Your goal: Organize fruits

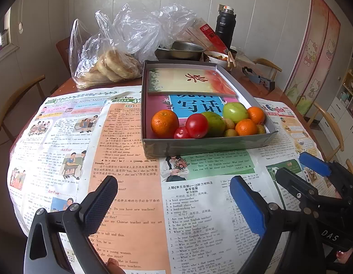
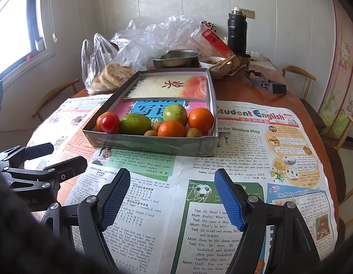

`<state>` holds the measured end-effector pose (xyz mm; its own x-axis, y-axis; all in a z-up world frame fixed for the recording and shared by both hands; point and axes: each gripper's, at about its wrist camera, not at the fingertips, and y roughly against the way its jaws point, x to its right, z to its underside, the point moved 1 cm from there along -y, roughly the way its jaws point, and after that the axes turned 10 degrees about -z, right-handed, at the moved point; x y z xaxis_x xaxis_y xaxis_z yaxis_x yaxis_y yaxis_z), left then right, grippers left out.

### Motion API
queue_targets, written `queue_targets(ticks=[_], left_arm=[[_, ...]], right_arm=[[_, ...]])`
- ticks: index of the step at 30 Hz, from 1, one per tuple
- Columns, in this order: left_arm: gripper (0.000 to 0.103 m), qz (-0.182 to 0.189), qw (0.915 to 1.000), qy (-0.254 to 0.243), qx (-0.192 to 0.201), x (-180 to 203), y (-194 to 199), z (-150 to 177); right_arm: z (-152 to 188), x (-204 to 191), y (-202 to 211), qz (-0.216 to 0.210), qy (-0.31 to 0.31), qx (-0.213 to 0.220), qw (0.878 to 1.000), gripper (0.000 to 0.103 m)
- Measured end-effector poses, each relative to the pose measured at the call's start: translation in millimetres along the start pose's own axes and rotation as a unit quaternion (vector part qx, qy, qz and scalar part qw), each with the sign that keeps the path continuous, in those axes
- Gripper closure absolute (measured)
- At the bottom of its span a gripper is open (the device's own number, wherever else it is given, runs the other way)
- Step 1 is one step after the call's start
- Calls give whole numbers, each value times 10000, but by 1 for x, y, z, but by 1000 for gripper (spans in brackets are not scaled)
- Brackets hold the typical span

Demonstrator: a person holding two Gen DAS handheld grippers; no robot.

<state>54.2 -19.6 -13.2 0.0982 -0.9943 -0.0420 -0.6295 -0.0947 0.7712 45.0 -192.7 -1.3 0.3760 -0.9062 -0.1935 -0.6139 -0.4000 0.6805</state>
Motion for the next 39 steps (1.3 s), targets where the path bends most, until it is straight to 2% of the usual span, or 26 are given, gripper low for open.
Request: queue_targets(ticks=[39], left_arm=[[4,-80,9999,-58,57,1,3,0]], right_arm=[[3,0,-1,104,-5,-40,9999,25]])
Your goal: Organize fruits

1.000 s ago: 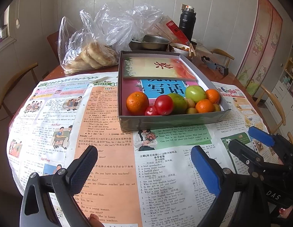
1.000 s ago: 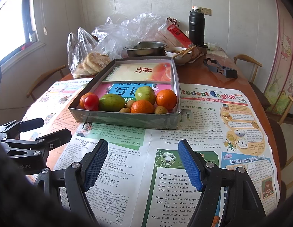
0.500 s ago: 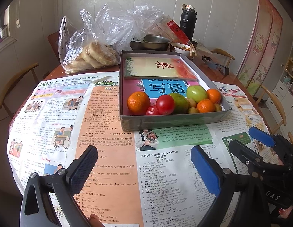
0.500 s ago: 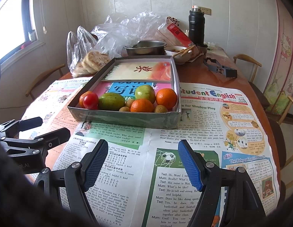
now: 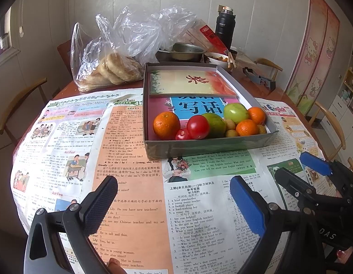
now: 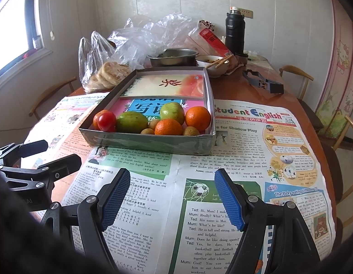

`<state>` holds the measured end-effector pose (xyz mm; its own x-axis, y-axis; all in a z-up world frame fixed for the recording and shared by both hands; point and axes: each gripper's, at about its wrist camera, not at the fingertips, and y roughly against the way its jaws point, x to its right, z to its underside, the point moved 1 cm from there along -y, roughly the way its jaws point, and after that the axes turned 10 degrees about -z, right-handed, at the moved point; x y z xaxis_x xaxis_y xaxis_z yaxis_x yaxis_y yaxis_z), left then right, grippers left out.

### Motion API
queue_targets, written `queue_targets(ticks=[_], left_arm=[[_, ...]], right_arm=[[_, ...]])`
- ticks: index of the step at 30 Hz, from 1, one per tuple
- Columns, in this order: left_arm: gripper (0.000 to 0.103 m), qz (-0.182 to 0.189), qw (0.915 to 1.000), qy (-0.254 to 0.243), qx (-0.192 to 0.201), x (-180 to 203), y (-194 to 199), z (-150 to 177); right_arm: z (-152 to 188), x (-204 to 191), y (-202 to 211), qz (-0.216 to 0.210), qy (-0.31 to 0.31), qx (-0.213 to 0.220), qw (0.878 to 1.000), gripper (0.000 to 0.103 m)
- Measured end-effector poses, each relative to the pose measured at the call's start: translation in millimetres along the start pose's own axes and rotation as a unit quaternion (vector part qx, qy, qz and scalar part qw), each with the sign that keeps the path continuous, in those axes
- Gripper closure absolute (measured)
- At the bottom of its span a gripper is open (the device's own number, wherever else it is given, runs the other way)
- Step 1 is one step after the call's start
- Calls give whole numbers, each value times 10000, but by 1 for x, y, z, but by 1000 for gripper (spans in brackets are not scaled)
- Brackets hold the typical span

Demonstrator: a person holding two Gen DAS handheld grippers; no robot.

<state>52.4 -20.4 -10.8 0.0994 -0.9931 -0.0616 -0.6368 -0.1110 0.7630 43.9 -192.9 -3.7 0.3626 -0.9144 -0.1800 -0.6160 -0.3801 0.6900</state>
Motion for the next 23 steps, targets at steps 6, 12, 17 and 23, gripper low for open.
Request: queue_targets(ticks=[6,12,17,23], left_arm=[[4,-7,10000,-31,31,0,2,-1],[4,-29,9999,-104,29,1,1,-2],[4,60,9999,-95,32,-1,-1,-4],[4,-128,9998,136,106,-28,-6,-22]], right_arm=[[0,0,-1,7,-5,-9,10000,25],[-1,0,-5,29,-8,-51,10000,25],[-4,8,-6,120,-76,-56,9999,25],[-21,44,-6,332,-356,-81,9988,25]])
